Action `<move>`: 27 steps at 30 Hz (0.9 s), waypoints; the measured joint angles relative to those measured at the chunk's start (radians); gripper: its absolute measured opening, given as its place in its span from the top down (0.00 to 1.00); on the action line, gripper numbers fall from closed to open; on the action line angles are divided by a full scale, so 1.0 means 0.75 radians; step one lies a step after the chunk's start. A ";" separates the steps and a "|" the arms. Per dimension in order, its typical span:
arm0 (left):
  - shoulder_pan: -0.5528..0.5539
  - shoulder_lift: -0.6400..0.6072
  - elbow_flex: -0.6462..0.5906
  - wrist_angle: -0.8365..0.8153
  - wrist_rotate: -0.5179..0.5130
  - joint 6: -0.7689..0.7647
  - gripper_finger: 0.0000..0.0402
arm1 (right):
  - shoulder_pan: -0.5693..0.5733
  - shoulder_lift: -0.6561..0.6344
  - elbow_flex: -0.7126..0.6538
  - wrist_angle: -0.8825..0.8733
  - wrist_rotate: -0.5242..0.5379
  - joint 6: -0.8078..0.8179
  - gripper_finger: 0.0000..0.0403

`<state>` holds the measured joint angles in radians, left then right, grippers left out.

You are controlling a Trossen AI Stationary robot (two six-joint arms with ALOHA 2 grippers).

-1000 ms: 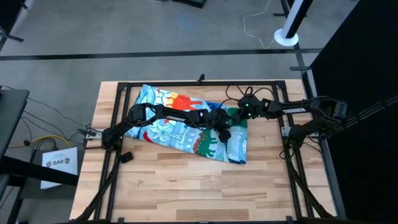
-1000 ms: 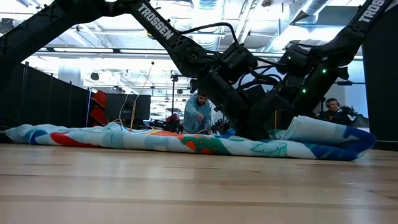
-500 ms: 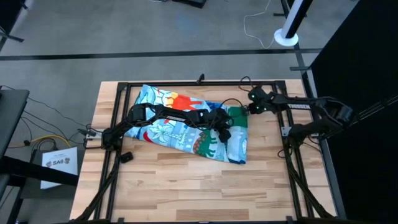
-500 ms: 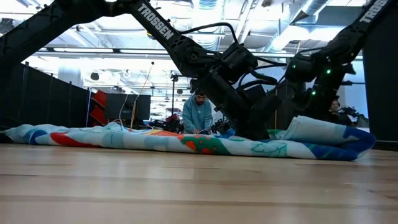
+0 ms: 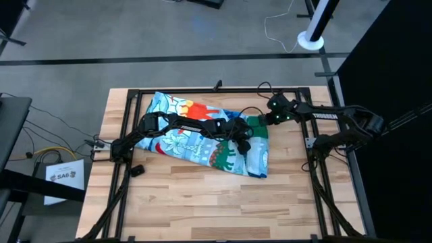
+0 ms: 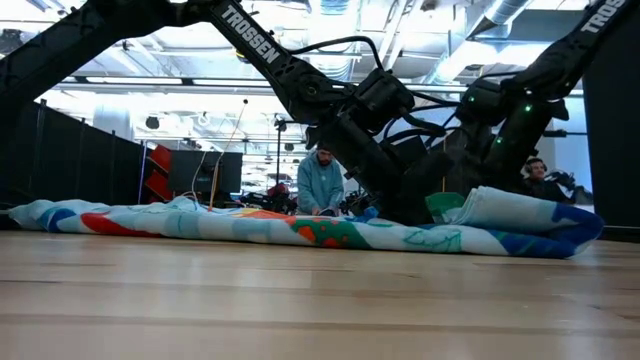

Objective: Roll towel
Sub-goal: Roll the multicolor dinosaur print towel

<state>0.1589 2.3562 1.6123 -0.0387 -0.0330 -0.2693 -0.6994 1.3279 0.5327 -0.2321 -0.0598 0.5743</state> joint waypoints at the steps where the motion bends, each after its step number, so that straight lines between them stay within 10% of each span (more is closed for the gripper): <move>1: -0.001 0.000 0.000 0.000 0.000 -0.001 0.97 | 0.001 -0.001 0.000 0.001 -0.009 0.009 1.00; 27: -0.001 -0.038 0.002 -0.032 0.001 -0.010 0.97 | 0.112 -0.003 0.178 -0.243 -0.106 -0.021 1.00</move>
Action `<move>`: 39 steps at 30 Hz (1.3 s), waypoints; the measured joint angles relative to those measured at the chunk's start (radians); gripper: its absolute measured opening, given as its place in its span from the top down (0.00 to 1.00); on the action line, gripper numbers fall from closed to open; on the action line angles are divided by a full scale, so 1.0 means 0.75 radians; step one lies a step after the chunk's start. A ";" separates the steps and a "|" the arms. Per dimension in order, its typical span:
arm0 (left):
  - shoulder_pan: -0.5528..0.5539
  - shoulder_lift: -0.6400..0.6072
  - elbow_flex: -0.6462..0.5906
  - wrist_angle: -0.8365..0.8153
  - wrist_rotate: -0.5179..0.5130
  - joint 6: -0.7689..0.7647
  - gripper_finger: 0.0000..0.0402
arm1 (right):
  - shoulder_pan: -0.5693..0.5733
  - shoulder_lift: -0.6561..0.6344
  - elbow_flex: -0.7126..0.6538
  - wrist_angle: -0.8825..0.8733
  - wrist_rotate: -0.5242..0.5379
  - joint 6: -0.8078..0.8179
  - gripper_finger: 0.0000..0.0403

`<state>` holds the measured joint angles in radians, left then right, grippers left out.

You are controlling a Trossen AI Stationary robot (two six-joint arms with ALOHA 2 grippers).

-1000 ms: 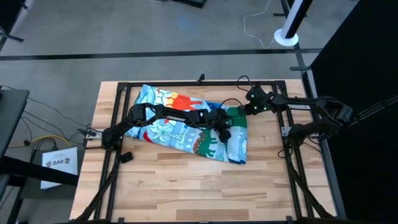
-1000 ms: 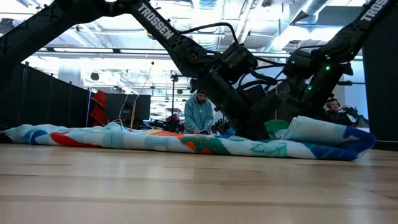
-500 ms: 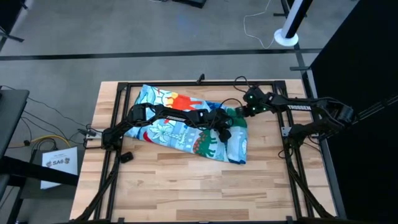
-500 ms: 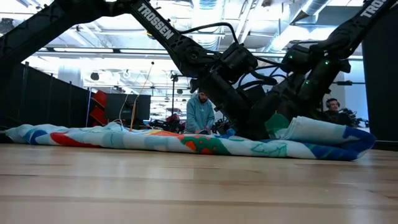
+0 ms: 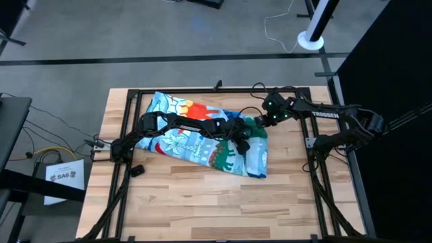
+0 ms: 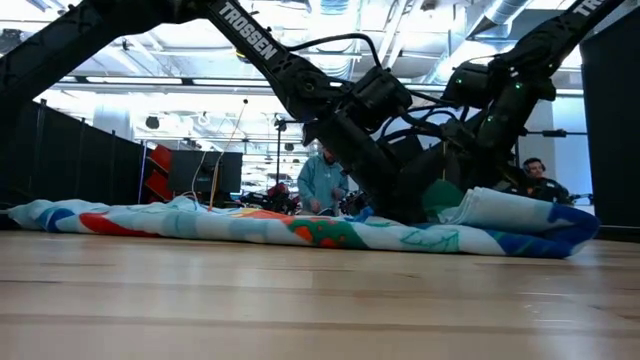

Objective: Roll towel
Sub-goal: Roll the multicolor dinosaur print towel

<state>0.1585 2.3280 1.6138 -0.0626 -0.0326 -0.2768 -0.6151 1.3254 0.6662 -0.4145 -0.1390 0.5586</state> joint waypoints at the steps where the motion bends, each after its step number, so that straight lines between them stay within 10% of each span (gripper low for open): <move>1: 0.000 -0.003 0.000 -0.011 0.000 0.002 0.97 | -0.002 0.001 0.000 -0.005 0.005 -0.008 1.00; 39: 0.000 -0.181 0.108 -0.281 0.006 0.170 1.00 | -0.048 0.004 -0.002 -0.006 0.047 -0.059 1.00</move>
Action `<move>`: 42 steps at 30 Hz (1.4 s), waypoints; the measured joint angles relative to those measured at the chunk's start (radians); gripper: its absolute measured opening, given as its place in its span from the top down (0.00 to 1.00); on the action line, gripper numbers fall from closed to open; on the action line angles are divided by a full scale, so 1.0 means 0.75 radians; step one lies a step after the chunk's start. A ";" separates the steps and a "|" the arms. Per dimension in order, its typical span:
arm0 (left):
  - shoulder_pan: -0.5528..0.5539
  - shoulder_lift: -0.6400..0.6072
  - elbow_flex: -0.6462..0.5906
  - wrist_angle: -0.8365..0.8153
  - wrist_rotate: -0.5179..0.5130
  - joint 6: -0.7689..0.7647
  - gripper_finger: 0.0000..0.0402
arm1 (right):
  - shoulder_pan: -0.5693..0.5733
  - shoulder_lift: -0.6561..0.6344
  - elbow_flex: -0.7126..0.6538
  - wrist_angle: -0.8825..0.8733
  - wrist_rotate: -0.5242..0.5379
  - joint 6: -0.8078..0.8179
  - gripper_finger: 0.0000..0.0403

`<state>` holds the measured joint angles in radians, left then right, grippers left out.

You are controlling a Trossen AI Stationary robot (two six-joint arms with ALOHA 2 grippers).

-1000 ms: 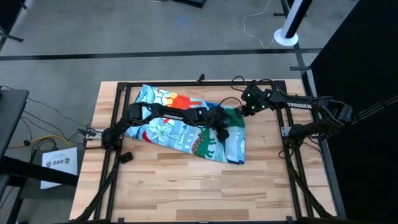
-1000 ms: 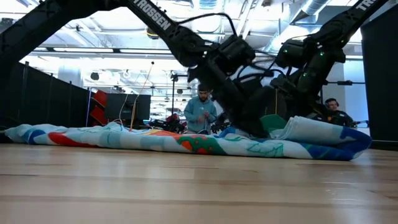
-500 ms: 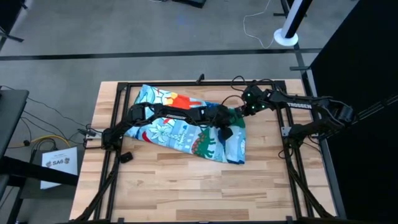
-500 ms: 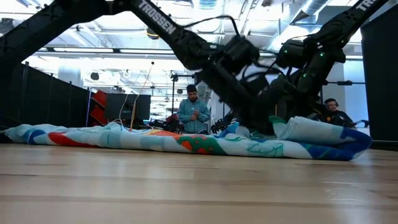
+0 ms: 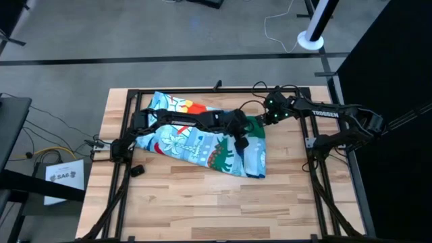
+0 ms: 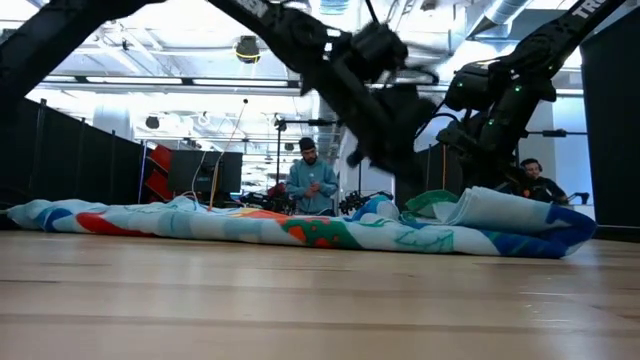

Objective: Roll towel
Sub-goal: Roll the multicolor dinosaur print towel

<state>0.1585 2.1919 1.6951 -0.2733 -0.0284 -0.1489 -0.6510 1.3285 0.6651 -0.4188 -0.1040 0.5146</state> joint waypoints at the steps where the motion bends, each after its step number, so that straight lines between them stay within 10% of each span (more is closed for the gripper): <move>1: -0.001 -0.007 0.000 0.031 -0.005 0.009 1.00 | 0.000 0.000 0.000 -0.001 0.000 0.000 1.00; 9: 0.008 0.139 0.000 0.293 -0.022 0.006 1.00 | 0.000 0.000 0.000 0.003 0.000 0.000 1.00; 23: 0.068 0.195 0.008 0.064 -0.030 0.099 1.00 | 0.007 -0.085 -0.001 -0.066 -0.002 -0.088 1.00; 35: 0.071 0.198 0.003 0.072 -0.053 0.253 1.00 | 0.539 -0.153 -0.068 0.134 -0.068 -0.197 1.00; 42: 0.076 0.200 0.004 0.077 -0.074 0.334 1.00 | 0.918 -0.126 -0.226 0.442 0.213 -0.132 1.00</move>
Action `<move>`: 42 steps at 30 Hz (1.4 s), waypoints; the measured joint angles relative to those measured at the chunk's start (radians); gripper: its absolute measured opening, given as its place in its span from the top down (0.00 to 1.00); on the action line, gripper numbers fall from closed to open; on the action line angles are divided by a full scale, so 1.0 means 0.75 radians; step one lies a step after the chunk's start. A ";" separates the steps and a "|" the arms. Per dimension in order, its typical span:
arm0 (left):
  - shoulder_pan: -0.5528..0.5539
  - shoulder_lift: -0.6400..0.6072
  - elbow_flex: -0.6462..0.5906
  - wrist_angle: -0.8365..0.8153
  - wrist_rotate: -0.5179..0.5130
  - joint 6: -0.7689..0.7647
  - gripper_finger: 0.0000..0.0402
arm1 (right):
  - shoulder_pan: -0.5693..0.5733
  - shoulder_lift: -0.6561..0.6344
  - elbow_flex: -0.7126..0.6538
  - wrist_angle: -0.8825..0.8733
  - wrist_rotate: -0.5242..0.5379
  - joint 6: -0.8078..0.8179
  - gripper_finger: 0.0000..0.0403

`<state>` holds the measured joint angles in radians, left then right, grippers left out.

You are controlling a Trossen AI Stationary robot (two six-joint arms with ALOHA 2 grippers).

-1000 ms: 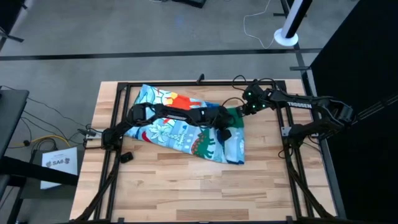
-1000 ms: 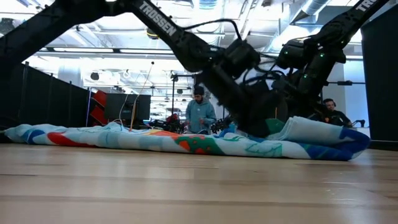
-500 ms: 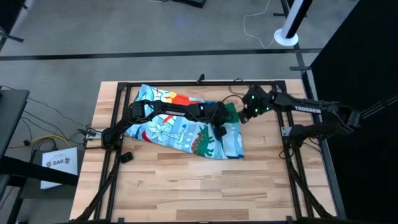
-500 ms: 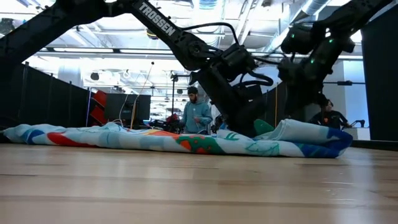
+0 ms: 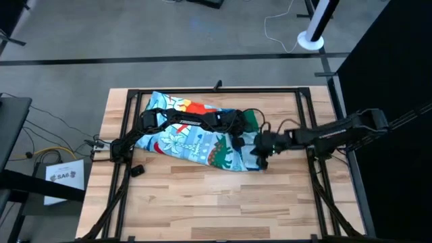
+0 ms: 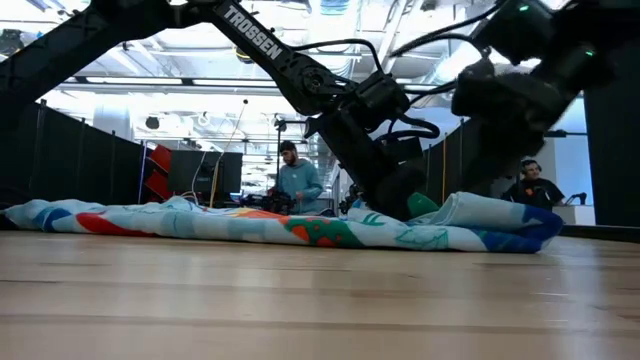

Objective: Roll towel
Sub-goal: Roll the multicolor dinosaur print towel

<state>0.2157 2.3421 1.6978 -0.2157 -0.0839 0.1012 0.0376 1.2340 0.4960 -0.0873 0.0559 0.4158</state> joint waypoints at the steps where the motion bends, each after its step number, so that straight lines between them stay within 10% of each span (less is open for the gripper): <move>1: 0.000 0.000 0.000 0.000 -0.001 0.006 1.00 | 0.045 0.020 -0.017 0.036 0.052 0.017 1.00; 13: -0.001 0.000 -0.001 -0.002 -0.004 -0.021 1.00 | 0.395 0.416 0.136 0.246 0.212 0.099 1.00; 23: -0.003 0.000 -0.002 -0.001 -0.004 0.000 1.00 | 0.417 0.253 0.177 -0.250 0.588 0.386 1.00; 32: -0.011 0.000 -0.002 0.000 -0.011 -0.001 1.00 | 0.383 0.488 0.104 0.306 0.497 0.222 1.00; 36: -0.011 0.000 -0.002 -0.001 -0.008 0.001 1.00 | 0.391 0.473 0.184 0.169 0.465 0.233 1.00; 42: -0.012 0.000 -0.002 -0.001 -0.005 -0.001 1.00 | 0.347 0.144 0.157 -0.325 0.954 0.387 1.00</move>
<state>0.2070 2.3421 1.6962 -0.2165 -0.0879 0.1004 0.2978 1.3418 0.6137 -0.3310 0.7717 0.7062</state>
